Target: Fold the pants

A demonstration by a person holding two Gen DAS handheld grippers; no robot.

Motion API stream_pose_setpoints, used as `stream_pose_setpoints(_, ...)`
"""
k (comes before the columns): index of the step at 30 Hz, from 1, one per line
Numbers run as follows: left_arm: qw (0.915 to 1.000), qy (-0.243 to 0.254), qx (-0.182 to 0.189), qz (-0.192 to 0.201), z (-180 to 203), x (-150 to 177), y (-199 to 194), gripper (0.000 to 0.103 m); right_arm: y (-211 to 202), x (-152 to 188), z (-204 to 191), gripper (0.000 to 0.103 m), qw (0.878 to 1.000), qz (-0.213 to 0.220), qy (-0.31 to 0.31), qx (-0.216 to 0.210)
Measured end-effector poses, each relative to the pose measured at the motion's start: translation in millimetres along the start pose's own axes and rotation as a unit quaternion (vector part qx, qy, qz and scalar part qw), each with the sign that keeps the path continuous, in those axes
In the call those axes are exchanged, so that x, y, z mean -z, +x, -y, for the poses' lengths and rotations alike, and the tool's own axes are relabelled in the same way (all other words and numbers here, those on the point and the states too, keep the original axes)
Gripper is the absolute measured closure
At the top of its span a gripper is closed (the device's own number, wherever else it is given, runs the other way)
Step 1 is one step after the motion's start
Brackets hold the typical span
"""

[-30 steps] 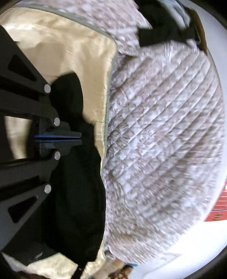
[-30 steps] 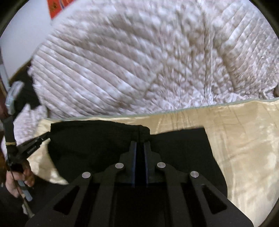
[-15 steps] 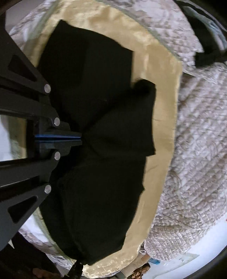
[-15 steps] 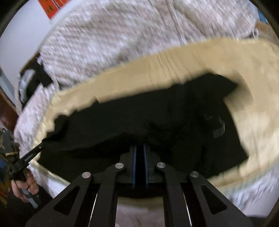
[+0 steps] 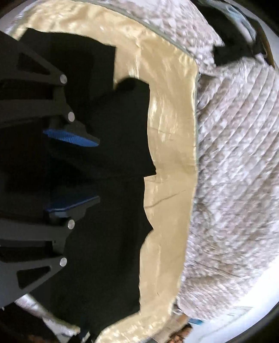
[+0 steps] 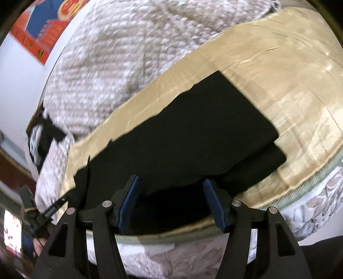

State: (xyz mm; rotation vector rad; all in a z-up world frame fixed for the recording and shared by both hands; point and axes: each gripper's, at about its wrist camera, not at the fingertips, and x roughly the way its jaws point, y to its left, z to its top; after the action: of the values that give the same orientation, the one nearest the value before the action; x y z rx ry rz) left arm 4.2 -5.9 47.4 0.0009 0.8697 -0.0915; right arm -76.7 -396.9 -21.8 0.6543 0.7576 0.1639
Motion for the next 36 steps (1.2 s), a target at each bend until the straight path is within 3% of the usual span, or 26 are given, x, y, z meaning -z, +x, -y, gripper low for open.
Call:
stream_pose_setpoints(2,0.9998,0.002,-0.009,-0.018,4,-4,16,0.054,4,-8,8,0.042,1.0,0.006,0.027,0.005)
stream_pose_setpoints(9,0.9991,0.011,-0.042,-0.004,8,-13,32,0.054,-2,-16,26,0.042,0.995,0.056,0.082,0.031)
stream_pose_setpoints(11,0.9985,0.022,-0.051,0.005,11,-12,34,0.069,-4,-17,31,0.042,0.993,0.067,0.095,0.035)
stream_pose_setpoints(12,0.9986,0.024,-0.048,0.004,11,-12,35,0.089,-4,-18,32,0.042,0.993,0.068,0.094,0.038)
stream_pose_setpoints(14,0.9986,0.016,-0.049,0.009,9,-15,33,0.097,-1,-20,29,0.043,0.993,0.066,0.084,0.05)
stream_pose_setpoints(16,0.9978,-0.002,-0.056,0.035,1,-13,18,0.098,1,-21,28,0.059,0.993,0.067,0.08,0.061)
stream_pose_setpoints(18,0.9949,-0.035,-0.064,0.069,-16,-8,-7,0.098,2,-22,36,0.082,0.991,0.066,0.091,0.068)
stream_pose_setpoints(21,0.9857,-0.101,-0.075,0.112,-54,8,-46,0.098,-1,-21,44,0.086,0.991,0.066,0.103,0.055)
stream_pose_setpoints(24,0.9748,-0.16,-0.086,0.13,-91,34,-70,0.098,-2,-20,42,0.086,0.991,0.069,0.098,0.056)
stream_pose_setpoints(28,0.9665,-0.223,-0.076,0.102,-126,66,-63,0.096,-3,-19,42,0.086,0.991,0.069,0.097,0.054)
stream_pose_setpoints(31,0.9551,-0.289,-0.034,0.056,-150,81,-44,0.095,-3,-19,42,0.086,0.992,0.069,0.097,0.051)
stream_pose_setpoints(32,0.9507,-0.305,-0.023,0.053,-156,84,-41,0.092,-2,-19,42,0.086,0.991,0.069,0.099,0.05)
stream_pose_setpoints(34,0.9425,-0.33,-0.004,0.054,-161,90,-39,0.068,-3,-19,43,0.086,0.991,0.069,0.103,0.045)
stream_pose_setpoints(36,0.9352,-0.348,0.018,0.066,-164,93,-41,0.057,-3,-19,44,0.086,0.991,0.069,0.105,0.041)
